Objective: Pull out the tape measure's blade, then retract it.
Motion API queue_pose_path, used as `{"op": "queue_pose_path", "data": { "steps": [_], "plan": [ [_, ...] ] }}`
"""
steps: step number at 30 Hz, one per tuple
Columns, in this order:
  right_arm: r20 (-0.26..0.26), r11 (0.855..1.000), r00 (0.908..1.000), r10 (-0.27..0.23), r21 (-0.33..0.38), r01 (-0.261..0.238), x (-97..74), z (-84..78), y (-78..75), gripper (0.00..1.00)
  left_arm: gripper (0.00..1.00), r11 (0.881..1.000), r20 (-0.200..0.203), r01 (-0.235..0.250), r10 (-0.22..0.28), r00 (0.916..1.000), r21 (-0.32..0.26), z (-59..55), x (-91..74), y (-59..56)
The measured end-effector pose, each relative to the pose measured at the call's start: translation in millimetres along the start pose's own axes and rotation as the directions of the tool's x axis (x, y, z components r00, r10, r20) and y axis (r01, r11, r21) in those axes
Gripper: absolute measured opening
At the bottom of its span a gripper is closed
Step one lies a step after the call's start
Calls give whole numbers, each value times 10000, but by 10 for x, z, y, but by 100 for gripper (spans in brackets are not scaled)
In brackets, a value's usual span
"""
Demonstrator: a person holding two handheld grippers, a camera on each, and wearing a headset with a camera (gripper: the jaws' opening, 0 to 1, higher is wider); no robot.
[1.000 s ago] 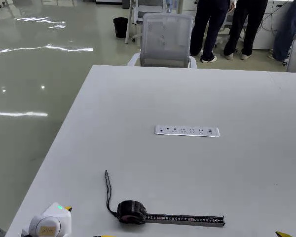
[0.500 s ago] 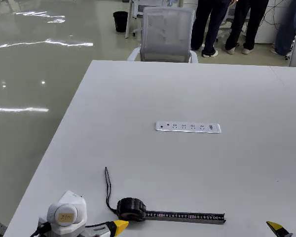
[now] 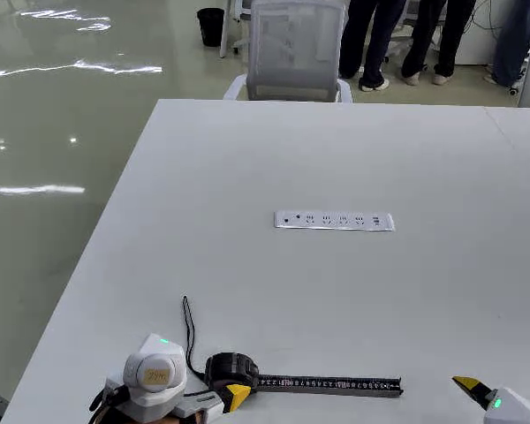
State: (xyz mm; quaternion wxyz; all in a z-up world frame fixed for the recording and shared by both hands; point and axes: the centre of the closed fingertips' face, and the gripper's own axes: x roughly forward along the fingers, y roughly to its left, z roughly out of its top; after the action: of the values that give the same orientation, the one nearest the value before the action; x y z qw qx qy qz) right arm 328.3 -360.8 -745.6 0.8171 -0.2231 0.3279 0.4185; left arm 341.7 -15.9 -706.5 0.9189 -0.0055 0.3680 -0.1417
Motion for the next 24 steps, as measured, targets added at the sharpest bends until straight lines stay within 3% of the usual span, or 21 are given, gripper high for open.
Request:
{"op": "queue_pose_path", "data": {
  "steps": [6,14,19,24],
  "plan": [
    [-162,9996,9997,161,-232,-165,115,29,-139,67,92,9997,-318,204,-201,9993,108,-82,124,-122],
    [-352,9973,9982,495,-532,-513,261,72,-227,62,92,9997,-447,172,-179,9988,-159,-83,179,-103],
    [-774,9887,9927,922,-1109,-1004,389,62,-221,56,88,9984,-211,-160,149,9997,-548,-3,207,-35],
    [-1255,9762,9798,1555,-1322,-1718,512,-3,-181,42,85,9977,-33,-526,525,9986,-420,90,250,-11]
  ]
}}
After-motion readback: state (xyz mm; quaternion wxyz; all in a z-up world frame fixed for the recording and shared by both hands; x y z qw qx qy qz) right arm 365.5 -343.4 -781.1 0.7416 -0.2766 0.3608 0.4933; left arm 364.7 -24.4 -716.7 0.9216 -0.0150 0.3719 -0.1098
